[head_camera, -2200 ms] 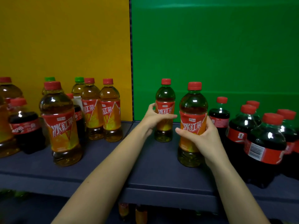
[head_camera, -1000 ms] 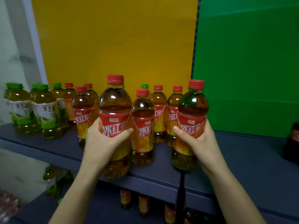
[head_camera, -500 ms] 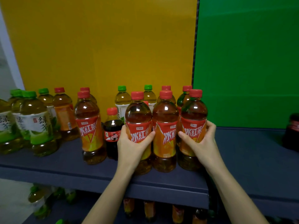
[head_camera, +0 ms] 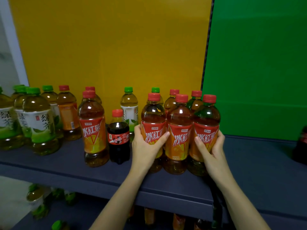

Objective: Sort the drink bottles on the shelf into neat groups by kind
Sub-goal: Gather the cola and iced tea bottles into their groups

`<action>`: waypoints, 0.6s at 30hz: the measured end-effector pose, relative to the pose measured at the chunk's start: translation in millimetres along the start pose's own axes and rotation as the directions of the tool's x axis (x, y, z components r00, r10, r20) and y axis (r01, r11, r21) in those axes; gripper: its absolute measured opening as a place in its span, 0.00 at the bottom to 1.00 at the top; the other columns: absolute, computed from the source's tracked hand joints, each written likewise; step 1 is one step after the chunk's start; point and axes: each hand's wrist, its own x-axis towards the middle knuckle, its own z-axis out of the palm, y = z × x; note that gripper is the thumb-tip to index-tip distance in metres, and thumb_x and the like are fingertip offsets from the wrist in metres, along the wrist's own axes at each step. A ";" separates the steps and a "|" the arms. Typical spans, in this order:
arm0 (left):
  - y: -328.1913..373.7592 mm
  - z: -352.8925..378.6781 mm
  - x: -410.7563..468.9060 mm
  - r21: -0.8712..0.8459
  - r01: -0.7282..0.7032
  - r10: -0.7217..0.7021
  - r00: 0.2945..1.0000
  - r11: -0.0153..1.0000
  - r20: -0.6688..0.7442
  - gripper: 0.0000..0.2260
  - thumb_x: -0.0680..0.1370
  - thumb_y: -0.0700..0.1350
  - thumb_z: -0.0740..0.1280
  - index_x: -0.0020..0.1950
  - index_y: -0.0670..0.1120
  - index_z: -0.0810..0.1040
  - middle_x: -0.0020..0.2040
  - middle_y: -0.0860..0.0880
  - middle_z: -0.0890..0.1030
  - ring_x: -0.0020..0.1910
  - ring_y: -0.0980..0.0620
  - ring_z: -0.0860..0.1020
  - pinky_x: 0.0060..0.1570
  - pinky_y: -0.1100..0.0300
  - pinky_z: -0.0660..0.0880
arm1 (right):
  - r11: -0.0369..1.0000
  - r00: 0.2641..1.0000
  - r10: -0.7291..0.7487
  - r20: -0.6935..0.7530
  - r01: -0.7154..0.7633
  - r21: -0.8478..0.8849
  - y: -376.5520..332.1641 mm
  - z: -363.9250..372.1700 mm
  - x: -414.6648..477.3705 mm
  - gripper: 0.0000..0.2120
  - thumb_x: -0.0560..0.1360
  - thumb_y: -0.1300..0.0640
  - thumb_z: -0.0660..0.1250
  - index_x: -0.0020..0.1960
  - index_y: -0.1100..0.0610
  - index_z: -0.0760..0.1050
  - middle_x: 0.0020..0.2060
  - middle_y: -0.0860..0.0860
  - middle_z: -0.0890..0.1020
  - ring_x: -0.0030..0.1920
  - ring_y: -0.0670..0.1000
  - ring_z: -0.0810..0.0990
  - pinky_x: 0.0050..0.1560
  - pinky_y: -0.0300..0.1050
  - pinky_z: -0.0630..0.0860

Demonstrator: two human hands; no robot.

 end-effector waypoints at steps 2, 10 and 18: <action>1.5 -5.9 -2.5 0.023 0.022 -0.023 0.998 0.999 0.057 0.31 0.64 0.57 0.75 0.61 0.54 0.65 0.53 0.60 0.74 0.52 0.63 0.75 0.43 0.73 0.73 | 0.999 1.000 0.010 -0.014 -0.011 -0.043 0.5 -2.3 -0.8 0.32 0.71 0.38 0.65 0.70 0.43 0.56 0.64 0.43 0.70 0.64 0.42 0.70 0.66 0.50 0.68; -16.4 -65.3 -28.2 0.268 -0.277 0.326 0.932 0.923 -0.156 0.13 0.72 0.56 0.64 0.50 0.49 0.75 0.47 0.56 0.76 0.50 0.58 0.75 0.49 0.66 0.72 | 0.925 0.915 -0.295 -0.276 0.201 -0.324 -17.5 -4.0 -32.6 0.25 0.69 0.42 0.64 0.63 0.48 0.65 0.57 0.41 0.66 0.62 0.46 0.68 0.63 0.40 0.63; -37.8 -105.4 -10.9 0.376 -0.299 0.353 0.932 0.877 -0.083 0.17 0.71 0.52 0.66 0.57 0.50 0.69 0.50 0.60 0.70 0.50 0.61 0.71 0.47 0.76 0.68 | 0.932 0.957 -0.275 -0.096 0.241 -0.271 -32.8 63.5 -61.1 0.05 0.73 0.53 0.66 0.45 0.43 0.76 0.43 0.44 0.80 0.45 0.46 0.79 0.44 0.35 0.75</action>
